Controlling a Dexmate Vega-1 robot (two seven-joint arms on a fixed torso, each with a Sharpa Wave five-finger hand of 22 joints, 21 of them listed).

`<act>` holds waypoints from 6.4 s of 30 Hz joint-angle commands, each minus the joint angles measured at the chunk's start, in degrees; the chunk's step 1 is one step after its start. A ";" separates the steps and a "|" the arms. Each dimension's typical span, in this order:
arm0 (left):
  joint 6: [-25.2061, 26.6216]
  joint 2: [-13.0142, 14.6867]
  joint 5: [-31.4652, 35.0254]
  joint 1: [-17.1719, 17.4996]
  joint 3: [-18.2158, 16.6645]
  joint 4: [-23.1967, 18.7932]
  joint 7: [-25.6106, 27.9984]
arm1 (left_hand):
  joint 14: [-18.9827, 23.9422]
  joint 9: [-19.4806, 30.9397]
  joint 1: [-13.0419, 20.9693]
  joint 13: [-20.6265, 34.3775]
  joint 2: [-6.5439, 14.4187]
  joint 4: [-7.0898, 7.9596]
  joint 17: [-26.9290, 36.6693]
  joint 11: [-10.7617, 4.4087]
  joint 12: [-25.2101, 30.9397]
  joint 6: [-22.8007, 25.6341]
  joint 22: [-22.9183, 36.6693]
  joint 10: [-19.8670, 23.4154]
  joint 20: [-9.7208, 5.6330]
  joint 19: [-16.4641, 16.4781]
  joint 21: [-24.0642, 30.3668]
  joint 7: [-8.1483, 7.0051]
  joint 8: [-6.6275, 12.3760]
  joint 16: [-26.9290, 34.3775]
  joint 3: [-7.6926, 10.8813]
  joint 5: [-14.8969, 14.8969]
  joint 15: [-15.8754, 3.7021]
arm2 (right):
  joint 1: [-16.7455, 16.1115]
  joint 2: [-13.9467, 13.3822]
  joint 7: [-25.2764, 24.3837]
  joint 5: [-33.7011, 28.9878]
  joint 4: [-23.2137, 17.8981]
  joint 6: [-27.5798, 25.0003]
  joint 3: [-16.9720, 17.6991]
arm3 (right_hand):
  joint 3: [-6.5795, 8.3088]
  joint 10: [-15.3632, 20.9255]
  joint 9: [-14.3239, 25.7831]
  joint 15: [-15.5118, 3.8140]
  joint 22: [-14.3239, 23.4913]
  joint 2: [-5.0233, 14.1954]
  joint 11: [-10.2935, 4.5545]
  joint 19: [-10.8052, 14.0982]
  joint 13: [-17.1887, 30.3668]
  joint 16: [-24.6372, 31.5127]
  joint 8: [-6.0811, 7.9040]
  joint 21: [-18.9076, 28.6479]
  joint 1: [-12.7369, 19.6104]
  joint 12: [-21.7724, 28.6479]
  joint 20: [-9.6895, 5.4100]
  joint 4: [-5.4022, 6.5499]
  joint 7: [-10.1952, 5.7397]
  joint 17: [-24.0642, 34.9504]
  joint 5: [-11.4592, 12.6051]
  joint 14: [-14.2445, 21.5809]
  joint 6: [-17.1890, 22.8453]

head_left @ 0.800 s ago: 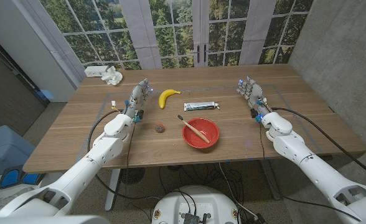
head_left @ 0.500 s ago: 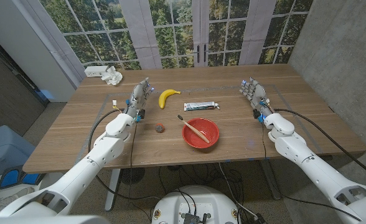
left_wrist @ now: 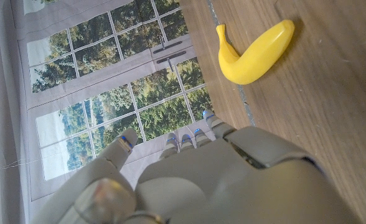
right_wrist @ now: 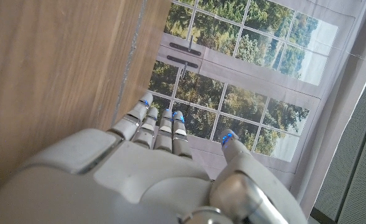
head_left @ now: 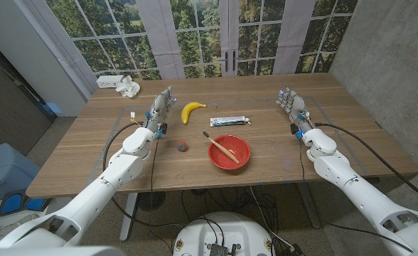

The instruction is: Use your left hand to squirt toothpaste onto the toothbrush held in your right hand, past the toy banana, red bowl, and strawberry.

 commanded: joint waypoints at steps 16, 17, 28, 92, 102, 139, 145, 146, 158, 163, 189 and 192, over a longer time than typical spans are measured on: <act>-0.11 0.02 0.99 -1.35 0.50 1.25 -0.68 | 0.56 0.26 -0.06 0.26 2.82 -0.93 0.15 -0.03 0.47 1.11 0.14 0.61 -0.90 0.90 0.54 -0.27 0.28 0.01 -0.01 -0.24 -1.16 | -7.01 -5.65 -13.26 -10.80 -14.79 -4.58 0.14 | 0.32 1.76 0.12 -0.48 0.16 -0.14 0.14 0.80 0.28 0.17 0.50 -0.62 1.13 0.86 0.02 -1.89 -0.14 -0.17 -0.22 0.82 1.61; -0.09 0.05 1.06 -1.33 0.49 1.20 -0.57 | 0.59 0.26 -0.07 0.26 2.80 -0.96 0.15 0.03 0.49 1.16 0.14 0.69 -0.84 0.93 0.55 -0.29 0.28 0.01 -0.02 -0.25 -1.17 | -7.29 -5.89 -13.69 -11.16 -15.46 -5.02 0.18 | 0.32 1.84 0.12 -0.36 0.16 -0.12 0.28 0.91 0.29 0.21 0.49 -0.61 1.16 0.88 0.00 -1.95 -0.11 -0.18 -0.22 0.91 1.61; -0.29 0.21 0.86 -0.94 0.34 0.96 -0.75 | 0.88 0.28 -0.14 0.25 2.68 -1.26 0.16 -0.05 0.49 1.46 0.15 0.95 -0.57 1.11 0.56 -0.29 0.27 0.02 -0.07 -0.34 -1.27 | -9.88 -7.50 -17.28 -15.06 -20.79 -7.62 0.43 | 0.26 2.25 0.14 -0.34 0.19 0.03 0.09 1.30 0.32 0.30 0.55 -0.77 1.43 0.92 0.02 -2.54 -0.20 -0.26 -0.25 1.22 2.14; -2.31 -0.51 0.68 -3.35 0.77 4.93 -3.99 | 1.30 0.31 -0.74 0.24 2.62 -2.39 0.25 -0.37 0.16 1.70 0.19 1.23 0.09 1.58 0.44 -0.42 -0.07 -0.15 -0.18 -0.71 -1.24 | -16.05 -10.32 -25.97 -36.75 -40.14 -23.48 -3.92 | 2.64 5.04 0.22 -1.78 0.72 1.37 -1.22 5.78 0.80 3.10 0.25 -0.71 8.05 1.12 1.40 -9.27 -1.45 0.36 1.60 7.06 3.15; -2.75 -0.63 0.65 -3.70 1.04 5.64 -4.94 | 1.36 0.31 -0.83 0.24 2.66 -2.50 0.26 -0.42 0.14 1.73 0.20 1.29 0.12 1.60 0.41 -0.41 -0.09 -0.15 -0.18 -0.74 -1.23 | -16.98 -10.47 -27.20 -40.94 -42.51 -25.91 -5.21 | 2.88 5.97 0.26 -2.01 0.87 1.45 -1.24 6.47 1.01 3.73 0.41 -0.60 9.50 1.39 1.78 -10.15 -1.55 0.86 2.02 7.79 3.76; -5.12 -1.05 0.18 -3.71 1.14 6.63 -7.22 | 1.44 0.31 -1.14 0.24 2.84 -2.80 0.29 -0.43 0.09 1.77 0.21 1.40 0.33 1.77 0.36 -0.49 -0.12 -0.17 -0.11 -0.82 -1.17 | -20.60 -12.19 -24.61 -46.17 -50.72 -33.34 -6.73 | 2.54 7.86 0.35 -2.70 1.11 0.97 -1.92 7.97 1.57 5.31 0.87 -0.23 11.66 1.94 2.58 -10.66 -2.53 2.07 2.50 9.71 5.83; -6.15 -1.36 0.05 -3.97 1.11 7.32 -7.96 | 1.42 0.31 -1.17 0.24 2.86 -2.87 0.28 -0.40 0.08 1.80 0.21 1.41 0.32 1.76 0.34 -0.47 -0.11 -0.19 -0.10 -0.83 -1.19 | -20.80 -12.31 -24.05 -46.95 -52.04 -34.96 -7.57 | 2.44 7.96 0.37 -2.84 1.13 1.00 -1.93 7.98 1.67 5.41 0.89 -0.25 11.82 1.98 2.51 -10.60 -2.61 2.25 2.52 9.67 6.05; -6.26 -1.38 0.02 -4.02 1.11 7.40 -8.10 | 1.47 0.31 -1.18 0.24 2.85 -2.88 0.28 -0.43 0.07 1.81 0.21 1.40 0.32 1.77 0.34 -0.49 -0.11 -0.17 -0.10 -0.83 -1.17 | -20.78 -12.29 -24.06 -47.38 -52.28 -35.53 -7.86 | 2.42 7.98 0.37 -2.89 1.14 1.01 -2.00 7.95 1.69 5.43 0.88 -0.26 11.86 1.99 2.48 -10.59 -2.61 2.29 2.53 9.66 6.05; -7.61 -1.54 -0.50 -4.27 0.78 8.21 -9.31 | 1.50 0.32 -1.22 0.24 2.85 -3.03 0.27 -0.46 0.07 1.84 0.21 1.45 0.30 1.84 0.34 -0.48 -0.11 -0.18 -0.07 -0.86 -1.20 | -21.83 -11.51 -25.45 -50.09 -54.33 -38.21 -9.47 | 2.27 8.66 0.40 -3.42 1.18 1.06 -2.33 8.92 1.89 6.07 1.05 0.08 12.56 2.20 2.38 -10.67 -2.88 2.73 2.60 10.50 6.91; -8.02 -1.64 -0.77 -4.15 0.59 8.34 -9.47 | 1.53 0.32 -1.23 0.24 2.87 -3.10 0.26 -0.42 0.08 1.88 0.21 1.51 0.32 1.88 0.34 -0.47 -0.10 -0.18 -0.06 -0.87 -1.18 | -22.37 -11.59 -24.63 -49.63 -55.76 -39.40 -9.61 | 1.99 8.38 0.42 -4.05 1.21 0.78 -3.01 8.41 2.01 6.10 0.97 -0.15 12.85 2.06 1.69 -10.68 -3.54 2.98 2.49 10.15 7.01; -10.77 -1.77 -2.12 -2.77 -0.10 8.96 -11.63 | 1.90 0.32 -1.40 0.24 2.91 -3.31 0.28 -0.39 0.17 2.17 0.20 1.91 0.46 2.00 0.32 -0.39 -0.03 -0.08 0.00 -0.91 -1.29 | -23.61 -10.15 -26.88 -57.06 -59.14 -45.81 -15.25 | 1.33 13.12 0.67 -5.42 1.36 -0.64 -3.95 12.09 3.51 9.70 2.24 1.25 18.89 4.03 1.54 -11.92 -3.70 5.06 2.21 15.34 11.68; -10.95 -1.74 -2.26 -2.63 -0.15 8.97 -11.88 | 1.90 0.32 -1.42 0.24 2.91 -3.33 0.29 -0.30 0.16 2.21 0.20 1.92 0.48 2.02 0.32 -0.36 -0.03 -0.09 0.00 -0.91 -1.27 | -23.79 -10.00 -27.17 -58.53 -59.39 -46.72 -15.95 | 1.15 14.11 0.72 -5.66 1.39 -1.57 -4.30 13.05 3.89 10.50 2.55 1.64 20.48 4.50 1.61 -12.18 -3.86 5.50 2.06 16.45 12.58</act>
